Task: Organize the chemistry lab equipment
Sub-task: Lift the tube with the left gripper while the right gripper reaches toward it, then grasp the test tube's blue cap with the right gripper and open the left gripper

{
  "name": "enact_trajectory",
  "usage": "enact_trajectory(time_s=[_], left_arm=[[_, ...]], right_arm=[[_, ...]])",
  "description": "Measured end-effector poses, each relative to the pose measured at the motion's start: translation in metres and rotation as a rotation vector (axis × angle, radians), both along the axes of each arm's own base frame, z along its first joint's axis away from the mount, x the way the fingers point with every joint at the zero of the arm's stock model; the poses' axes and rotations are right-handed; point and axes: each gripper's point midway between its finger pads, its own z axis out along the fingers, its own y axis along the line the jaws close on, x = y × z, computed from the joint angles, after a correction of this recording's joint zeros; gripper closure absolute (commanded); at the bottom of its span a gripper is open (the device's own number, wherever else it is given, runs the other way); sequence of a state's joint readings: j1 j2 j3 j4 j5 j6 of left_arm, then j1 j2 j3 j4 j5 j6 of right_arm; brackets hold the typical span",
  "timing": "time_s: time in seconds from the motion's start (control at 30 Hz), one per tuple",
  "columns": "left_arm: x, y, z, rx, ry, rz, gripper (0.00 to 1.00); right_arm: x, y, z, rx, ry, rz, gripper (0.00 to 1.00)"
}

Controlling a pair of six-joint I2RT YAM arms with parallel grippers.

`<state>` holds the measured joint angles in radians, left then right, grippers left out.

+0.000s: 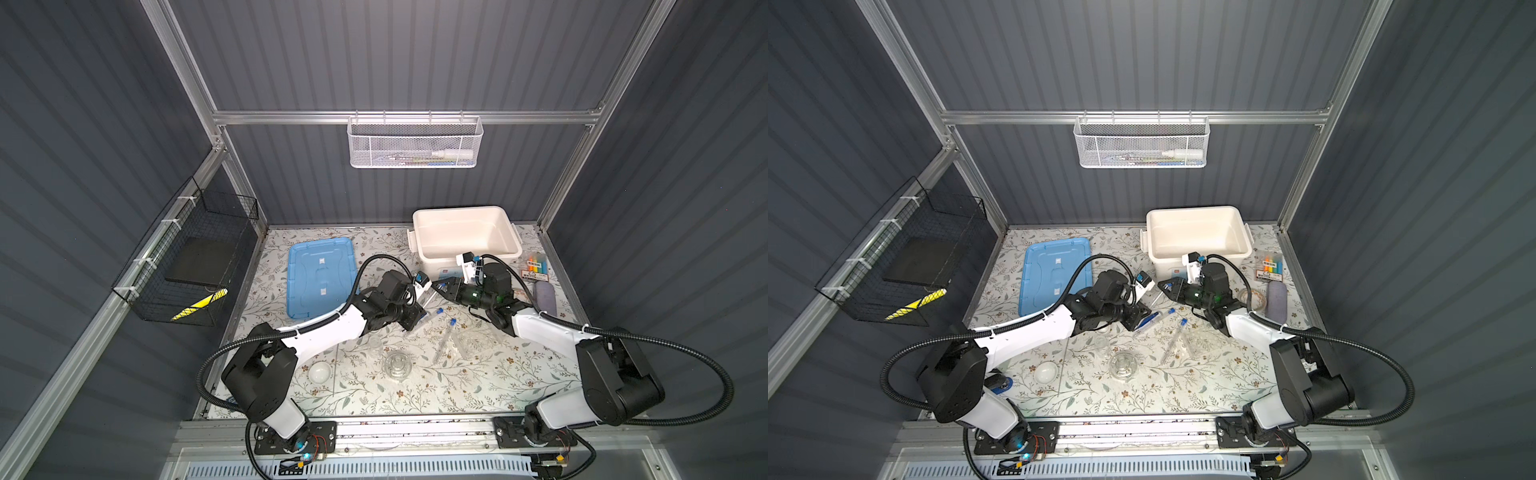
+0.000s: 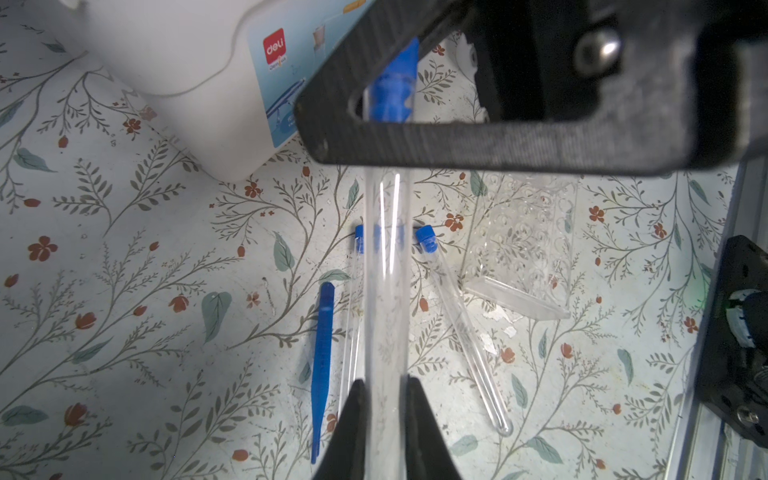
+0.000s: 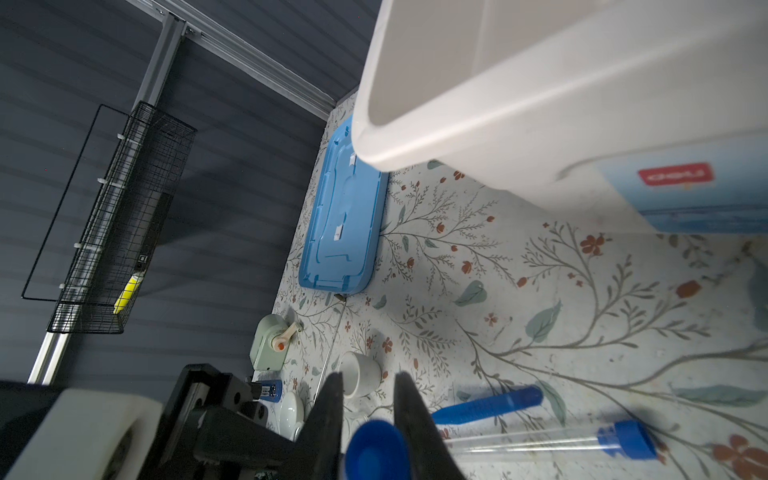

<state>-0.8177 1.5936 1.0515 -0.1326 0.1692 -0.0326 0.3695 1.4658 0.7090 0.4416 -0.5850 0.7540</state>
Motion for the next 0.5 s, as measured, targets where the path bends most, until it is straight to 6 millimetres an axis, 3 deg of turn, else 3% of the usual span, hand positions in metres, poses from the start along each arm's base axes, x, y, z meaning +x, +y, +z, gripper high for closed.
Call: enact_trajectory(time_s=[0.2,0.3,0.5], left_arm=[[0.002,-0.002,-0.001,-0.004,-0.004,0.001,0.82],[0.003,-0.003,0.000,-0.009,-0.011,0.002,0.72],[0.007,0.001,-0.001,-0.001,-0.024,0.035,0.40]], right_arm=[[-0.002,-0.001,0.006,0.003,-0.011,-0.002,0.82],[-0.004,-0.003,0.009,-0.007,-0.021,-0.011,0.82],[-0.008,-0.016,0.014,-0.057,-0.049,-0.058,0.82]])
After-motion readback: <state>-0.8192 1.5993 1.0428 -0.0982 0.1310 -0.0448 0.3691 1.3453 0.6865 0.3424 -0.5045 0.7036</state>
